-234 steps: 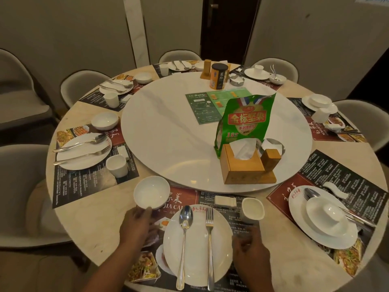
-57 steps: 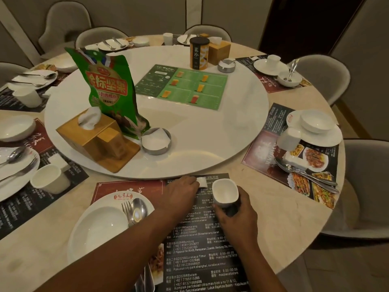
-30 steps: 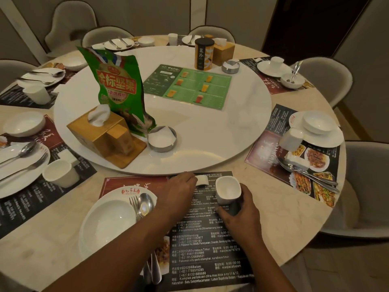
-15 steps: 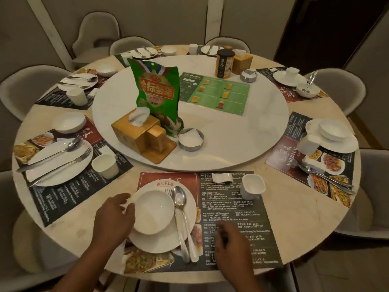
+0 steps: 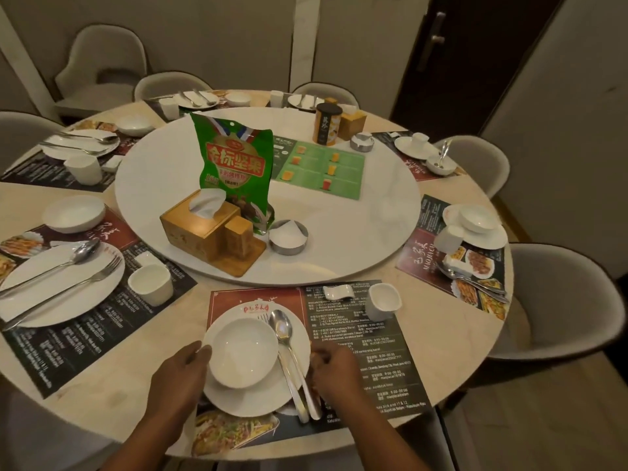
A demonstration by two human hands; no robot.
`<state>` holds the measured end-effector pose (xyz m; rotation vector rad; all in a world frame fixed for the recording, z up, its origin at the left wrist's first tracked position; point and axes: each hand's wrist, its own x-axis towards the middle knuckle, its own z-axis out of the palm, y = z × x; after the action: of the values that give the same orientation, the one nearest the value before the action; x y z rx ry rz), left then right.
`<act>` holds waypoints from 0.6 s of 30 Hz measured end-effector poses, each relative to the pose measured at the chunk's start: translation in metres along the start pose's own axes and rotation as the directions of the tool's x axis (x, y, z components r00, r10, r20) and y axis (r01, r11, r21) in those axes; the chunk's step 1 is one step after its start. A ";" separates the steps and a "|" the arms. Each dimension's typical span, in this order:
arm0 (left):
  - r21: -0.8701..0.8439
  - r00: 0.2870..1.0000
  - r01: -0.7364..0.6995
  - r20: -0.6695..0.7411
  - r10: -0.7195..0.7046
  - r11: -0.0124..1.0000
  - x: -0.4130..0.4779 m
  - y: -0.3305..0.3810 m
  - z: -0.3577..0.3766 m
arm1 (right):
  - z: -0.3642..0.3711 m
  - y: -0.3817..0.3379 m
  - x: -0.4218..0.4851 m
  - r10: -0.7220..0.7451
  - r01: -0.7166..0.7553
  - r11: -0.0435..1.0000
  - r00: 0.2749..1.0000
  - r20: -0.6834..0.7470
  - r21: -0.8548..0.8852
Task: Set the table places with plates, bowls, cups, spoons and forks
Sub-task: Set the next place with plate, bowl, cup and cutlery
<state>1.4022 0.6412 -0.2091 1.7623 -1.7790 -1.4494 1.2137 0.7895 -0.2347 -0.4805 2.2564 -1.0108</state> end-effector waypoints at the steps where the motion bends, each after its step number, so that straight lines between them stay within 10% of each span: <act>1: 0.008 1.000 -0.001 0.004 0.001 1.000 -0.001 0.000 0.002 | -0.001 0.000 -0.001 0.002 -0.002 1.000 1.000 -0.002 0.013; 18: -0.023 0.992 -0.075 0.096 0.077 0.997 -0.042 0.028 0.076 | -0.075 0.053 0.001 0.090 -0.090 0.996 0.991 -0.102 0.004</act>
<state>1.3382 0.7058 -0.2048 1.6217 -1.8524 -1.5397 1.1591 0.8635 -0.2366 -0.3305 2.3462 -1.0099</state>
